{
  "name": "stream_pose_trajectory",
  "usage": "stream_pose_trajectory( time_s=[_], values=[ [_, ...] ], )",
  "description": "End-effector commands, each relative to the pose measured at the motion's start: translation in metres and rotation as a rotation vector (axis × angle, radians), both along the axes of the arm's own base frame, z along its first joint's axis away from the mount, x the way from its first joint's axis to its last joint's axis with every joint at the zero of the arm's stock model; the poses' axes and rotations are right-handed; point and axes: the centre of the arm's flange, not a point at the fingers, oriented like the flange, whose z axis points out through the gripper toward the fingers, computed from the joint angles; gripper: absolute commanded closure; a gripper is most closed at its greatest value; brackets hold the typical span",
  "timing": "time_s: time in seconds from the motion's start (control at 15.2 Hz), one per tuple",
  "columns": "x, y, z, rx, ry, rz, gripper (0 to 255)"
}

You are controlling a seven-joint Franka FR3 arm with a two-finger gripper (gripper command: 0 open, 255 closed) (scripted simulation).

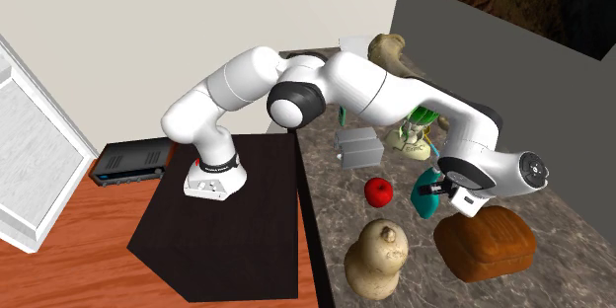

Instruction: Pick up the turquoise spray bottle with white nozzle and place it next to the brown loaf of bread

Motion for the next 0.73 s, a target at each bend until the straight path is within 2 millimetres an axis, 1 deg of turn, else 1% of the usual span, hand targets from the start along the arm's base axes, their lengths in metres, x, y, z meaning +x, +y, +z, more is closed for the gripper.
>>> stream_pose_trajectory(
  time_s=[0.0,0.2,0.66],
  values=[
    [0.001,-0.006,0.011,0.000,0.000,0.000,0],
    [0.004,-0.024,0.043,0.000,0.000,0.000,0],
    [0.004,-0.024,0.043,0.000,0.000,0.000,0]
  ],
)
